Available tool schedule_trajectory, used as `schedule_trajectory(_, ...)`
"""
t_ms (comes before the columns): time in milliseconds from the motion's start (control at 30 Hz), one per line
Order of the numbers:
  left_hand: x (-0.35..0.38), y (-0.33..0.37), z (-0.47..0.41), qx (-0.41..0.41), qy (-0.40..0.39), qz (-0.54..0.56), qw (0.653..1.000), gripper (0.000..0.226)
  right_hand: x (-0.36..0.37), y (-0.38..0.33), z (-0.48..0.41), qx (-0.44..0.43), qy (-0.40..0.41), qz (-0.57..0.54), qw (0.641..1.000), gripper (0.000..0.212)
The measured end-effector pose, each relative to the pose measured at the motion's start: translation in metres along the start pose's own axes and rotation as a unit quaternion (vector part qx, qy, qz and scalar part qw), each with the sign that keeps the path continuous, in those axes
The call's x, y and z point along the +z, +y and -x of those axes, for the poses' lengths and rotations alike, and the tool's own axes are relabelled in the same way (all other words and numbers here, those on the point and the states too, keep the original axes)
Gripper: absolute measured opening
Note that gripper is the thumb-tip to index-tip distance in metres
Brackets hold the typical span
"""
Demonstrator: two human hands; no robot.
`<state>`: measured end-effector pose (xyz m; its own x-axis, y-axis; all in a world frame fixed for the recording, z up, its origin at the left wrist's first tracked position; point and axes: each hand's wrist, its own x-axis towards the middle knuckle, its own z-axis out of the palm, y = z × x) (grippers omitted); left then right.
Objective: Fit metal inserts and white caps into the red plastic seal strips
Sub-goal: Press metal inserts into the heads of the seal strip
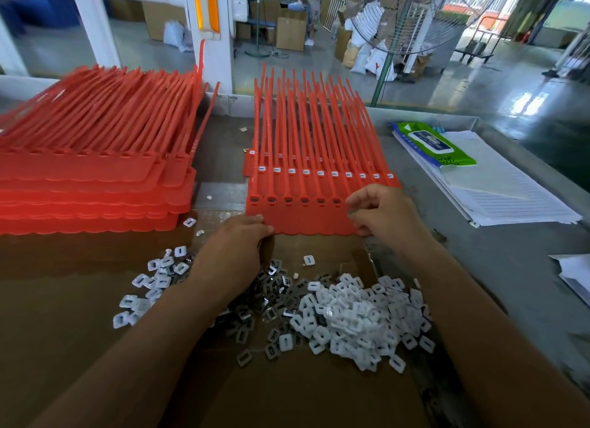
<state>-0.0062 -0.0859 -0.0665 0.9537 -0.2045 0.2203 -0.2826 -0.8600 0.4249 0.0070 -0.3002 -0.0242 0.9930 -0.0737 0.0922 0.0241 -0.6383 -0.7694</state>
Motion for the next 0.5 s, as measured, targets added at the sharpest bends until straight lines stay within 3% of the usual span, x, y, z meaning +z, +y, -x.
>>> schedule_trajectory(267,0.001,0.0,0.0,0.002,0.003,0.006,1.0,0.042,-0.004,0.01,-0.039,0.001,0.026,0.078,0.997,0.01)
schedule_trajectory(500,0.0,0.001,-0.001,0.01,0.009,-0.002,1.0,0.04,0.001,0.021,-0.052,0.019,0.023,0.097,0.995,0.016)
